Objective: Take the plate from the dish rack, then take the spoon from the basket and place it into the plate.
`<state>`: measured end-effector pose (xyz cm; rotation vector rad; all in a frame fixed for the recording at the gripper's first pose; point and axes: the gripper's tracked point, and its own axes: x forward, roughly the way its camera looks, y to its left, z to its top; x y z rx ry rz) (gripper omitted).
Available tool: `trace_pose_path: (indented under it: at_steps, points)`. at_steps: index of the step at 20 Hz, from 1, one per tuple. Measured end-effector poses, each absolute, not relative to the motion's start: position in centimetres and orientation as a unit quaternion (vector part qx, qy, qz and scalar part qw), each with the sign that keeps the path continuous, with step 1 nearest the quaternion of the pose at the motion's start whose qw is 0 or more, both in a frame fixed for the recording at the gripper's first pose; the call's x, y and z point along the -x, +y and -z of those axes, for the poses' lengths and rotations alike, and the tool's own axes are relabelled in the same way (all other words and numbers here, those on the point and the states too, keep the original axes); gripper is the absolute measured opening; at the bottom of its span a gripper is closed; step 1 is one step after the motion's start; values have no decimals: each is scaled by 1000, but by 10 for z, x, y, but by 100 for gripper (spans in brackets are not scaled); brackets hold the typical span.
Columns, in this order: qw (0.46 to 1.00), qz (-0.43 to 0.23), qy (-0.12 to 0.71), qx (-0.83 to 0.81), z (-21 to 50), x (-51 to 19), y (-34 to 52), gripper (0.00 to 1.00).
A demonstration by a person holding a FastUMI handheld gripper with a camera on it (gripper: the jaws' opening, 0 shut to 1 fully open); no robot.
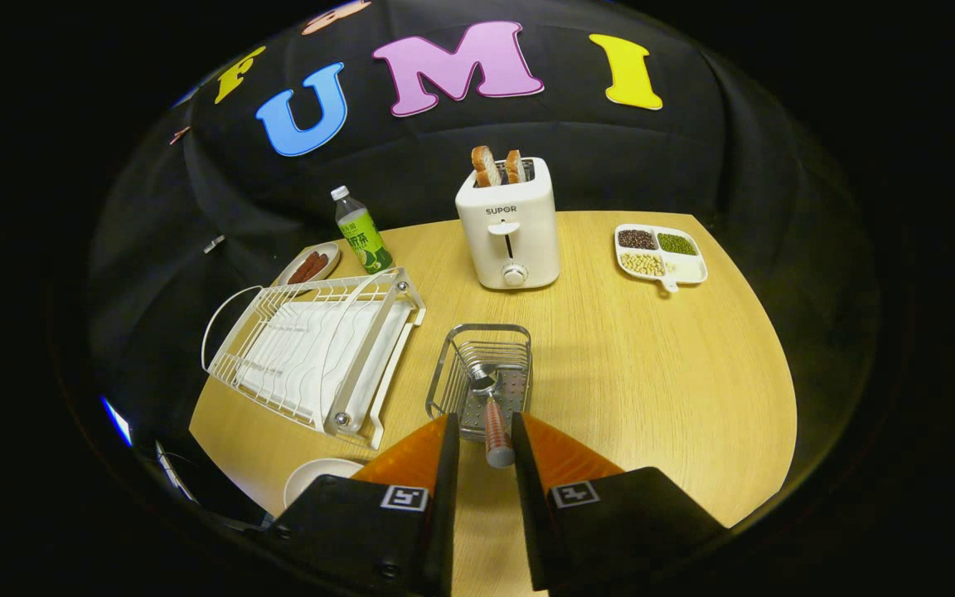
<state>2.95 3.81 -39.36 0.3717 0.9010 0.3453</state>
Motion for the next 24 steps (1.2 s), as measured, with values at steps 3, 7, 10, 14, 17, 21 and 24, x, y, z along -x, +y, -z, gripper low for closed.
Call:
trace_pose_path:
  at_steps: [3, 7, 10, 14, 17, 21, 24]
  points:
    - [873, -156, 429, -174, 393, -31, 34, 16]
    - [878, -139, 419, -187, 384, -31, 24, 15]
    - [883, -126, 410, -189, 376, -32, 15, 15]
    - [891, -124, 401, -171, 366, -31, 11, 15]
    - [900, -115, 392, -153, 363, -33, 8, 10]
    - [902, -108, 387, -157, 356, -34, 10, 9]
    - [905, -102, 377, -170, 341, -35, 5, 10]
